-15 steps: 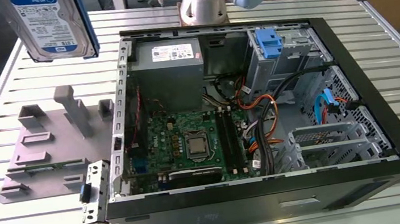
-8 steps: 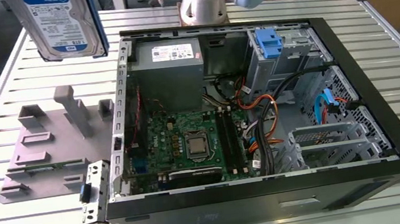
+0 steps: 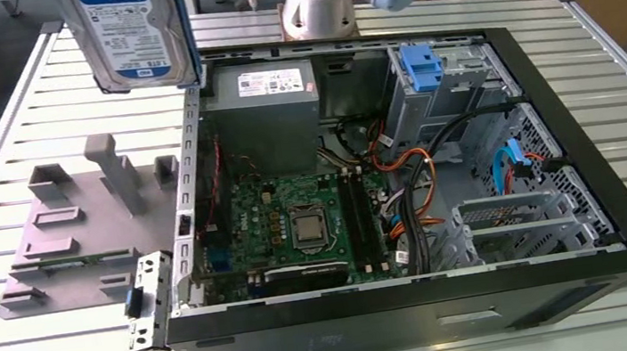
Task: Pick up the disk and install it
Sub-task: 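Pick up the disk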
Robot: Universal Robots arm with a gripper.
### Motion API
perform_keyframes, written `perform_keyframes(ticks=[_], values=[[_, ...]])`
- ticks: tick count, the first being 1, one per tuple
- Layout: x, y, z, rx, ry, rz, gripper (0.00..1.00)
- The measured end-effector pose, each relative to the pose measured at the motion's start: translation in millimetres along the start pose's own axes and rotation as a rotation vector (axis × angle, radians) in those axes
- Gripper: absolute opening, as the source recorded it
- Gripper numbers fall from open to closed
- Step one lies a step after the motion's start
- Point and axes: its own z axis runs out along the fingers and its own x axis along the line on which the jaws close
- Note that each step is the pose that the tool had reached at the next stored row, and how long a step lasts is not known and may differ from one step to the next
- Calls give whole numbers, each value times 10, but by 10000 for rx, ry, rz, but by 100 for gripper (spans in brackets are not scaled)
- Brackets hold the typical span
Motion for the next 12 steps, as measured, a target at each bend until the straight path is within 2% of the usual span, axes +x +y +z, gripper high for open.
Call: perform_keyframes(ticks=[12], values=[[-3, -498, -15, -14, 0, -1, 35]])
